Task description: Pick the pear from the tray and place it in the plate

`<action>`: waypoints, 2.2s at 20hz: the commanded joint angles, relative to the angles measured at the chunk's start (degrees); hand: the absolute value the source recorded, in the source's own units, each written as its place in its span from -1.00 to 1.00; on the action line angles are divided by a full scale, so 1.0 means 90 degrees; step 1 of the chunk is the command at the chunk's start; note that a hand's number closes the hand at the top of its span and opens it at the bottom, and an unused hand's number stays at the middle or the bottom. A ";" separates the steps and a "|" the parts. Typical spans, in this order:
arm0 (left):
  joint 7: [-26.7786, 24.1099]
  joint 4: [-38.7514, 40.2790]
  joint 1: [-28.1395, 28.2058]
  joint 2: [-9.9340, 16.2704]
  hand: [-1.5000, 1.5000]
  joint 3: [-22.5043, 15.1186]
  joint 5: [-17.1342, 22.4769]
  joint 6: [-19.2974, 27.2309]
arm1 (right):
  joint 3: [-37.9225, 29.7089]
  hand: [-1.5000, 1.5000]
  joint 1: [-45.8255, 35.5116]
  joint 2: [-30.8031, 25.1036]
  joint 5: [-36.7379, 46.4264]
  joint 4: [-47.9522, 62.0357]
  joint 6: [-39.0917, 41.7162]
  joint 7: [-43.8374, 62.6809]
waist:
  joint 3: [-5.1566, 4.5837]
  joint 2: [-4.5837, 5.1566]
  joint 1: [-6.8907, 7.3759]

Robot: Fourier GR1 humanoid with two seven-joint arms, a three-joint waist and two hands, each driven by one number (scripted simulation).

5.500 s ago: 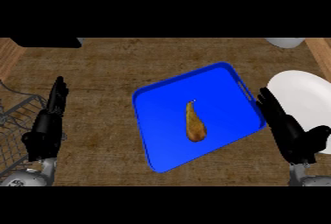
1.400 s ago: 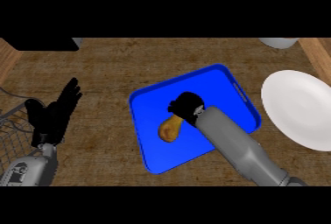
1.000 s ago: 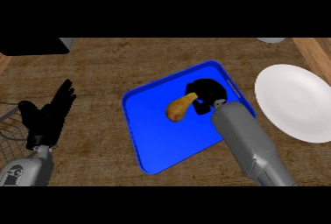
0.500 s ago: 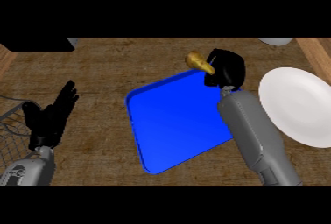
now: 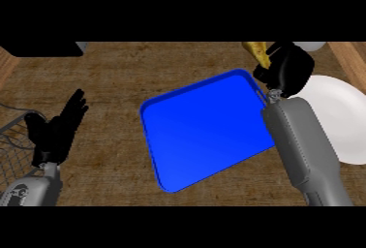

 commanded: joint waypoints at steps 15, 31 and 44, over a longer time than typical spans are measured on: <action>-0.0225 0.0062 0.0048 -0.0056 0.00 0.0290 -0.0067 -0.0366 | -0.1591 1.00 0.1905 -0.1689 -0.1866 -0.0592 -0.0165 -0.1418 | 0.0003 0.0028 0.0069; -0.0100 0.0272 -0.0149 -0.0129 0.00 0.0403 -0.0132 -0.0435 | -0.2543 -1.00 0.2262 -0.2093 -0.4125 0.0628 0.0102 -0.4695 | 0.0005 0.0026 0.0038; -0.0207 -0.0027 0.0103 -0.0375 0.00 0.0222 -0.0395 -0.0193 | -0.3271 -1.00 0.2087 -0.1240 -0.6707 -0.1342 0.1068 -0.4472 | 0.0002 -0.0012 0.0011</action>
